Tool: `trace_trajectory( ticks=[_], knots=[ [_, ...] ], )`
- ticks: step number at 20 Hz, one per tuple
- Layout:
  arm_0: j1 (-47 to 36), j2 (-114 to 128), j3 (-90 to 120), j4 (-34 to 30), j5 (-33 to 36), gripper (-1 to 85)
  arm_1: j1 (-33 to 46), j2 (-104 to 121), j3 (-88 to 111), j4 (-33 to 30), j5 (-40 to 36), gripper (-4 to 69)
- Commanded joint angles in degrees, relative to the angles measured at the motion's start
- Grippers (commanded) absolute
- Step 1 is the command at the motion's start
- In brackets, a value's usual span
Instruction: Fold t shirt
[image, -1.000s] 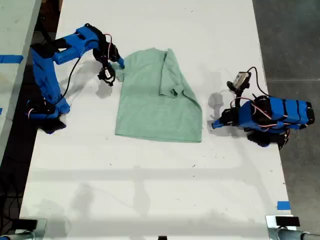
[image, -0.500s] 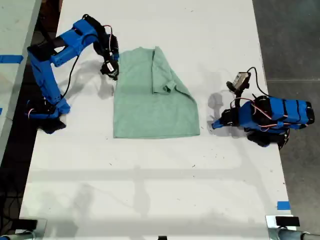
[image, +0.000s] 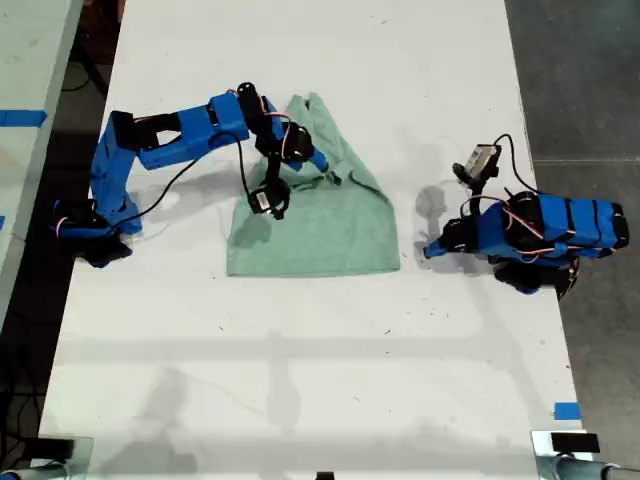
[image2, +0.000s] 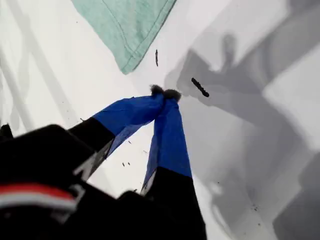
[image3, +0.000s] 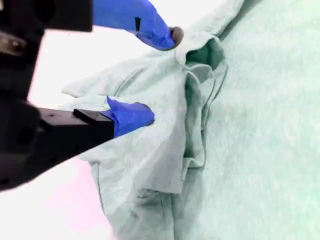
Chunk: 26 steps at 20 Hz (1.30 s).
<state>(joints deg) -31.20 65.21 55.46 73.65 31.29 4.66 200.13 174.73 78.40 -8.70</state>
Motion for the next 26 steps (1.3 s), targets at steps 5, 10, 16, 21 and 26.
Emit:
trace_trajectory(
  ticks=[5, 10, 16, 21, 26],
  knots=[
    [0.97, 28.92, 4.75, 8.53, -3.87, 0.0, -0.70, 0.53, 1.85, 0.09, -1.41, -1.5],
    [27.42, 74.44, 63.37, -21.27, -21.71, 0.0, -0.70, 0.53, 1.76, 0.09, -1.05, -1.5],
    [26.19, 125.07, 120.76, -27.60, -32.08, 0.0, 0.35, 0.53, 2.11, -1.14, -2.02, -1.5],
    [23.99, 141.33, 129.99, -20.21, -27.07, 0.0, 0.26, 0.62, 2.29, -0.97, -2.46, -1.5],
    [23.03, 141.33, 129.99, -19.07, -28.39, 0.0, 1.14, 0.62, 1.93, 0.44, 0.79, -1.5]
  ],
)
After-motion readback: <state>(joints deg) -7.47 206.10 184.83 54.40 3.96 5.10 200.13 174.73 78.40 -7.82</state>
